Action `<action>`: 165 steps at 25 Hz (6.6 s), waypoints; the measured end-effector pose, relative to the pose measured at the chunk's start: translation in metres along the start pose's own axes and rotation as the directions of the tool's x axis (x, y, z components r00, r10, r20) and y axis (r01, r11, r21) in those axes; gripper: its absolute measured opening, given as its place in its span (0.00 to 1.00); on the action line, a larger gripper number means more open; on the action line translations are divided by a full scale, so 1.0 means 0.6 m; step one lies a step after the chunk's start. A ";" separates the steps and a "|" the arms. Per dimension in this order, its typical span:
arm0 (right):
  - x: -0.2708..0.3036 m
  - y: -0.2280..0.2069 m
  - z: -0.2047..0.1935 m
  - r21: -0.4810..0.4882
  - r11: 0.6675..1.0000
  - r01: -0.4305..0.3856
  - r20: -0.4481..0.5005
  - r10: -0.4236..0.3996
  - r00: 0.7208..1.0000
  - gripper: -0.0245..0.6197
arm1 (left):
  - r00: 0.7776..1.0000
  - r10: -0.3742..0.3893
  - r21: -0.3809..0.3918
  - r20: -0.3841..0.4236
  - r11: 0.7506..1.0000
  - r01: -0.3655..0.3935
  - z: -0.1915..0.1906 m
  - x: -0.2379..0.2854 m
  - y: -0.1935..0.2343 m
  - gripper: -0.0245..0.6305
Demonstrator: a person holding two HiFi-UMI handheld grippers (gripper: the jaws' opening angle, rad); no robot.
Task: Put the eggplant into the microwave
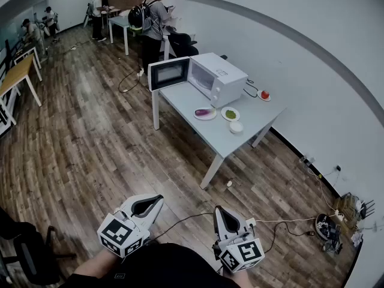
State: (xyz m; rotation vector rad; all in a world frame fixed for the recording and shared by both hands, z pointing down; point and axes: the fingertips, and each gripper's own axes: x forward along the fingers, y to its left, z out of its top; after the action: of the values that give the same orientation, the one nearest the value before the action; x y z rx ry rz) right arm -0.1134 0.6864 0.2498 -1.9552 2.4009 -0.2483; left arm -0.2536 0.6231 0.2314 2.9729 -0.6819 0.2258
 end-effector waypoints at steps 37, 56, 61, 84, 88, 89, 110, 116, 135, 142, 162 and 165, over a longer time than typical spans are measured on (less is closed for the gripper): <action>0.250 -0.151 0.015 0.008 1.000 -0.027 -0.036 0.027 0.999 0.06 | 1.000 0.012 -0.048 0.005 0.999 -0.011 0.022 0.198 0.210 0.05; 0.554 -0.236 0.028 0.032 0.999 0.027 -0.078 -0.024 0.997 0.06 | 0.999 -0.027 -0.050 -0.031 0.998 0.026 0.053 0.349 0.493 0.05; 0.606 -0.283 0.017 0.046 0.999 0.023 -0.088 -0.019 0.996 0.06 | 0.999 -0.026 -0.060 -0.042 0.998 0.023 0.048 0.406 0.526 0.05; 0.877 -0.623 0.055 -0.020 0.998 -0.062 -0.152 0.059 0.987 0.06 | 0.997 0.037 -0.071 -0.070 0.997 -0.042 0.107 0.801 0.684 0.05; 0.910 -0.643 0.063 -0.075 0.996 -0.056 -0.163 0.043 0.986 0.06 | 0.996 0.026 -0.073 -0.087 0.997 -0.033 0.098 0.830 0.707 0.05; 0.919 -0.646 0.060 -0.083 0.995 -0.054 -0.166 0.040 0.985 0.06 | 0.996 0.024 -0.068 -0.089 0.997 -0.030 0.096 0.835 0.714 0.05; 1.021 -0.695 -0.126 -0.104 0.994 -0.014 -0.304 -0.018 0.952 0.07 | 0.985 -0.056 -0.074 -0.162 0.996 0.044 -0.059 0.955 0.796 0.05; 1.029 -0.718 -0.190 -0.184 0.983 -0.007 -0.358 -0.061 0.932 0.07 | 0.981 -0.038 -0.077 -0.191 0.997 0.024 -0.110 0.969 0.817 0.05; 1.010 -0.742 -0.376 -0.482 0.850 -0.214 -0.571 -0.119 0.812 0.18 | 0.967 -0.032 -0.185 -0.253 0.983 -0.015 -0.228 1.021 0.825 0.05; 0.997 -0.740 -0.409 -0.572 0.757 -0.316 -0.613 -0.139 0.778 0.18 | 0.965 -0.024 -0.182 -0.260 0.983 -0.024 -0.237 1.015 0.826 0.05; 1.011 -0.742 -0.440 -0.699 0.589 -0.407 -0.621 -0.216 0.754 0.19 | 0.957 -0.027 -0.169 -0.290 0.985 -0.024 -0.267 0.988 0.818 0.05; 1.014 -0.743 -0.442 -0.738 0.535 -0.412 -0.604 -0.251 0.756 0.19 | 0.955 -0.041 -0.158 -0.294 0.987 -0.006 -0.267 0.980 0.810 0.05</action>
State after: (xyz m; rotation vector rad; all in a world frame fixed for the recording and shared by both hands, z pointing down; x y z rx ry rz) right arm 0.1591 0.0330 0.6212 -2.3156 3.6027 0.4642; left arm 0.0364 -0.0457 0.5074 2.7118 -0.6045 0.5746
